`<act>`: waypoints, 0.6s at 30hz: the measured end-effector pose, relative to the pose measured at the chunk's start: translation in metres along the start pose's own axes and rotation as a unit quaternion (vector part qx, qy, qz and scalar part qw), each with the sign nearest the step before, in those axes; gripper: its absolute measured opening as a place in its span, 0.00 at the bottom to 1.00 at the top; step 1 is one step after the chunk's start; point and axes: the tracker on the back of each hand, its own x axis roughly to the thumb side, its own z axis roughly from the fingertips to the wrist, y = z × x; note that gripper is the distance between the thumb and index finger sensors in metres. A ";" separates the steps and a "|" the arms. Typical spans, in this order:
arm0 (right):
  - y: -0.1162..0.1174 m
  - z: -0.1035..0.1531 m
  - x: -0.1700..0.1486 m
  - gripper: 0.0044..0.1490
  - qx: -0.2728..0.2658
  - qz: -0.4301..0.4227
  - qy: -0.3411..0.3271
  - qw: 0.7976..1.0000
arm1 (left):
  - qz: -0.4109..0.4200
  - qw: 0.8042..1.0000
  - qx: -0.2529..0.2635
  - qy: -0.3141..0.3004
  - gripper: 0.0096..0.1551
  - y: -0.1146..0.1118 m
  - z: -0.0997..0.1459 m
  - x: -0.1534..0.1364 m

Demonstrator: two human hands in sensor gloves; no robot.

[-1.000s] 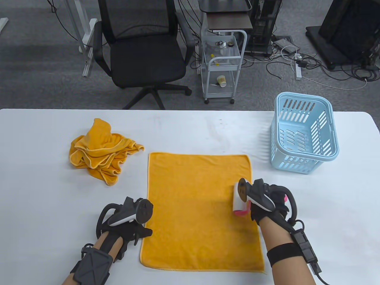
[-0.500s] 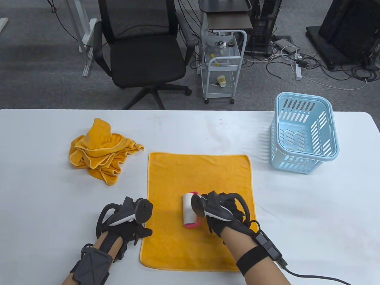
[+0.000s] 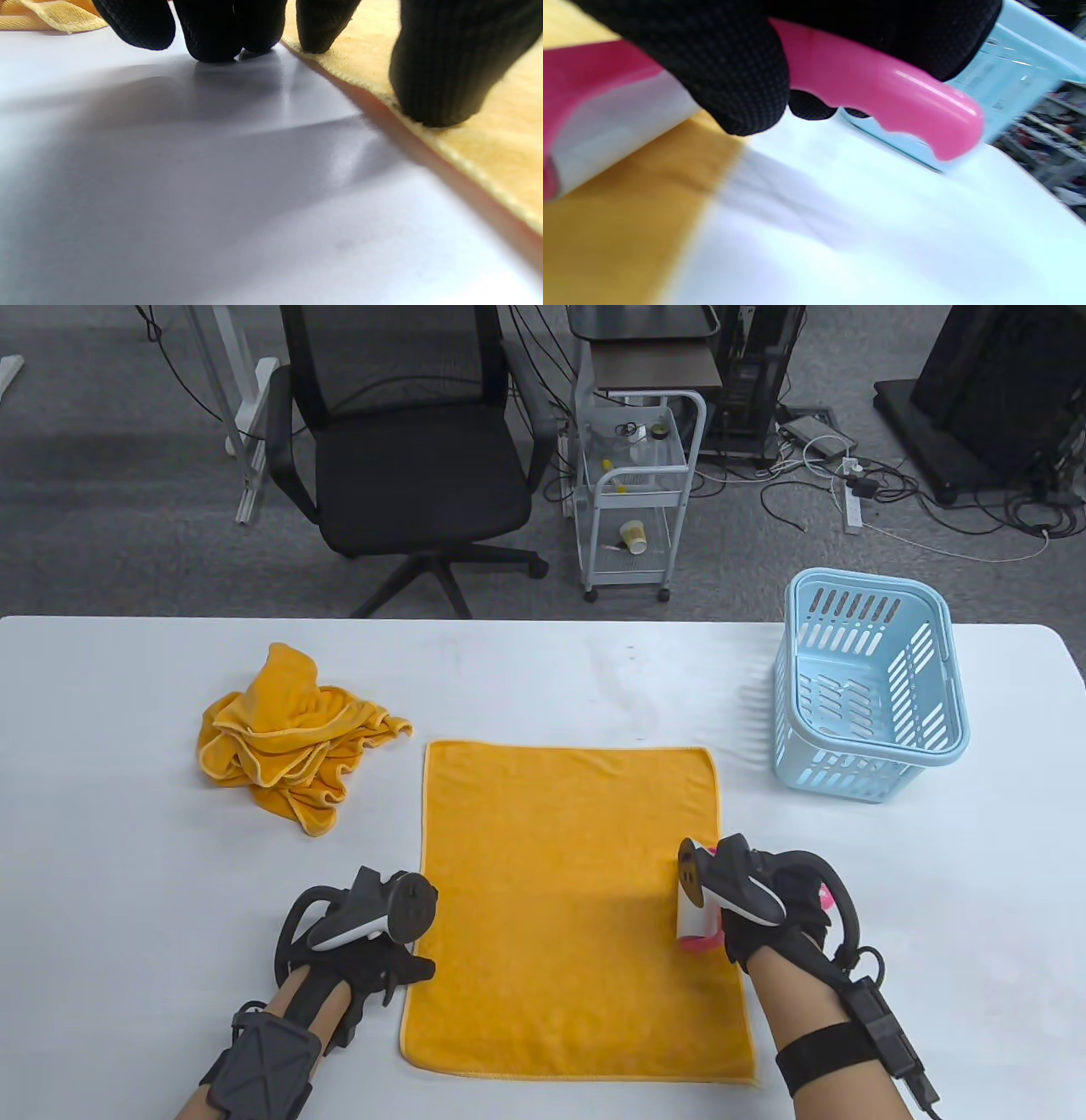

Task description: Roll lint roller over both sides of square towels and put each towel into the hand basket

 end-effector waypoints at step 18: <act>-0.019 0.020 0.097 0.36 -0.033 -0.037 -0.158 0.986 | 0.004 1.000 0.000 0.000 0.52 0.000 0.000 -0.001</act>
